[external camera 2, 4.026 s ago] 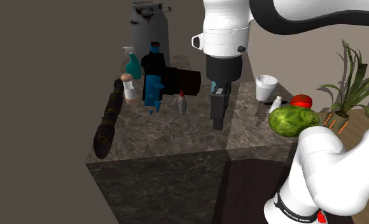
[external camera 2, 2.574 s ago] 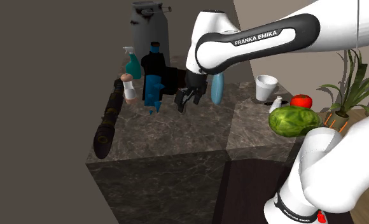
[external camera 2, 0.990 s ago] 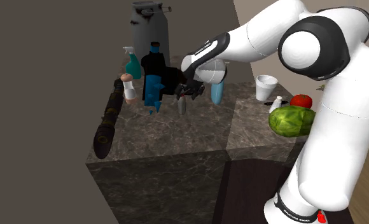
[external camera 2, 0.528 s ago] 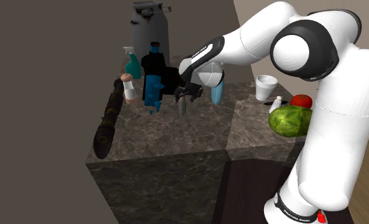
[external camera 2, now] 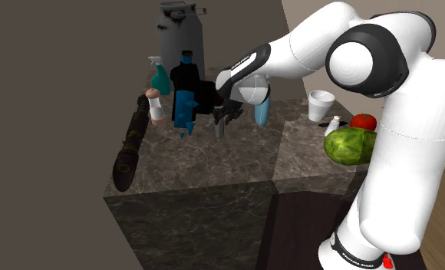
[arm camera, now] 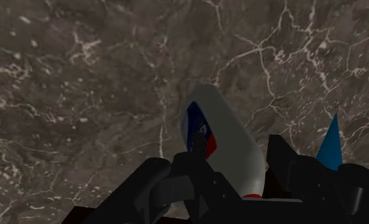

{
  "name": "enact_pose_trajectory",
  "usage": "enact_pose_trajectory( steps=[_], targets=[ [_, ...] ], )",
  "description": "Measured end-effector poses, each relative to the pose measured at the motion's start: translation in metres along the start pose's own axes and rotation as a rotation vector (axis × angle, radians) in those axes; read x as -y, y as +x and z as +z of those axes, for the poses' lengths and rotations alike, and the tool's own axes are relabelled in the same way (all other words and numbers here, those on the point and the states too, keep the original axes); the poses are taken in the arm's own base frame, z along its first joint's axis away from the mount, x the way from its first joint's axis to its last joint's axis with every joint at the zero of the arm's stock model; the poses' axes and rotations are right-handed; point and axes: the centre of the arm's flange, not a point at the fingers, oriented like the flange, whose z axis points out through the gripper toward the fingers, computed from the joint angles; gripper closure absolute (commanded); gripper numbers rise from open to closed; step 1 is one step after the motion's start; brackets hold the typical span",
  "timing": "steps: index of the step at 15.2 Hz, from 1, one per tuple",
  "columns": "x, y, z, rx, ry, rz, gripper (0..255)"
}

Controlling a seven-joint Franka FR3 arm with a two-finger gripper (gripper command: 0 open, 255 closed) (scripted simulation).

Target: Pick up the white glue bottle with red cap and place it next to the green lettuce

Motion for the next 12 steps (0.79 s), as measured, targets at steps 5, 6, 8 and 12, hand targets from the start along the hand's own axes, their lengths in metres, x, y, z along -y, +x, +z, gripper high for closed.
enact_pose_trajectory(
  steps=[5,6,8,12],
  targets=[
    [0.0,0.0,0.0,-0.001,0.0,0.0,255],
    [0.0,0.001,-0.002,0.001,0.0,0.0,255],
    [0.003,0.003,-0.01,0.001,0.0,0.0,255],
    [0.009,0.009,-0.029,0.001,0.0,0.0,255]
  ],
)
